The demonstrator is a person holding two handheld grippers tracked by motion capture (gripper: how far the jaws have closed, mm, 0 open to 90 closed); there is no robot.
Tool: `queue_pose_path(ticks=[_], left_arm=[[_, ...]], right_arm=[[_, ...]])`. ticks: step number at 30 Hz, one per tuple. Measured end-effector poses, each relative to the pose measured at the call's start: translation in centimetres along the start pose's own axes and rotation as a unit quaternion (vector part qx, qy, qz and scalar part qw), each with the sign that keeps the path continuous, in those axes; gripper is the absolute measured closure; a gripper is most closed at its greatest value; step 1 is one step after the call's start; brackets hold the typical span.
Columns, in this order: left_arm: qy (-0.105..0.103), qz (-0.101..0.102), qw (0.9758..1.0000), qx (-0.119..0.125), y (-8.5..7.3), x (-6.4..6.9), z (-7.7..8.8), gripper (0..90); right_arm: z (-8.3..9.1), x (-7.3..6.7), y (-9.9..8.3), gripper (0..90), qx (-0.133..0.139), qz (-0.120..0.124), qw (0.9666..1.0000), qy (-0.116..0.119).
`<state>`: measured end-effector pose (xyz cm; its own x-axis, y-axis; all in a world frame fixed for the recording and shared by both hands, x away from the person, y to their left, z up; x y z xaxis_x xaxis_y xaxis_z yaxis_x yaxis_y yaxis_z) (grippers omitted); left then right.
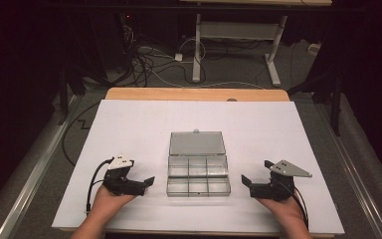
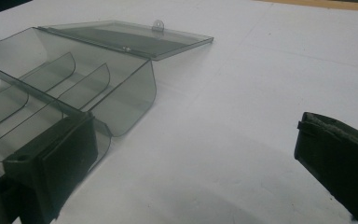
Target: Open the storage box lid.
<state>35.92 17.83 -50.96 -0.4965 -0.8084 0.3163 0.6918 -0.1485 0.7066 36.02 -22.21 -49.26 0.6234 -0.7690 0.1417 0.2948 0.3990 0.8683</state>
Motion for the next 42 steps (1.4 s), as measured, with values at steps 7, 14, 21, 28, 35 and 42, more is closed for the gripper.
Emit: queue_pose_path(ticks=[7, 14, 21, 28, 35, 42], left_arm=[[0.007, -0.01, 0.9999, 0.012, 0.2, 0.2, 0.3, 0.0], [0.011, -0.015, 0.9997, 0.014, -0.1, 0.1, 0.7, 0.0], [0.018, -0.003, 0.9998, 0.007, -1.4, -0.1, 2.2, 0.0], [0.007, -0.026, 0.9995, -0.02, -3.0, 0.4, 2.5, 9.0], [-0.011, -0.044, 0.9975, -0.054, -3.8, 0.6, 1.7, 21.1], [-0.019, -0.058, 0.9963, -0.06, -3.9, 0.8, 1.3, 32.1]], right_arm=[[0.1, -0.3, 0.1, 0.2, 0.001, 0.011, 0.9999, 0.002], [-0.4, -0.1, 0.4, 0.2, 0.002, 0.014, 0.9999, 0.002], [-0.1, -0.2, 0.4, 0.2, 0.005, 0.016, 0.9999, -0.001], [0.0, -0.1, 0.3, 0.2, 0.003, 0.015, 0.9999, -0.001], [0.0, -0.2, 0.2, 0.2, -0.001, 0.017, 0.9999, 0.0], [0.0, -0.3, 0.1, 0.3, -0.005, 0.017, 0.9998, 0.003]])
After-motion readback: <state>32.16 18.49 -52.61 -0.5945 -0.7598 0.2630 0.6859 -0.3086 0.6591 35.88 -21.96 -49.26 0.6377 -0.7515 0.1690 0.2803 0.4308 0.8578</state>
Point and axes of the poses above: each handheld gripper's, and its own axes: z roughly backward along the jaws, y roughly out of its top, x roughly to its right, the point moved 6 cm from there along -z, roughly forward along the jaws, and after that the axes turned 13 degrees about z, right-handed, at the moved point
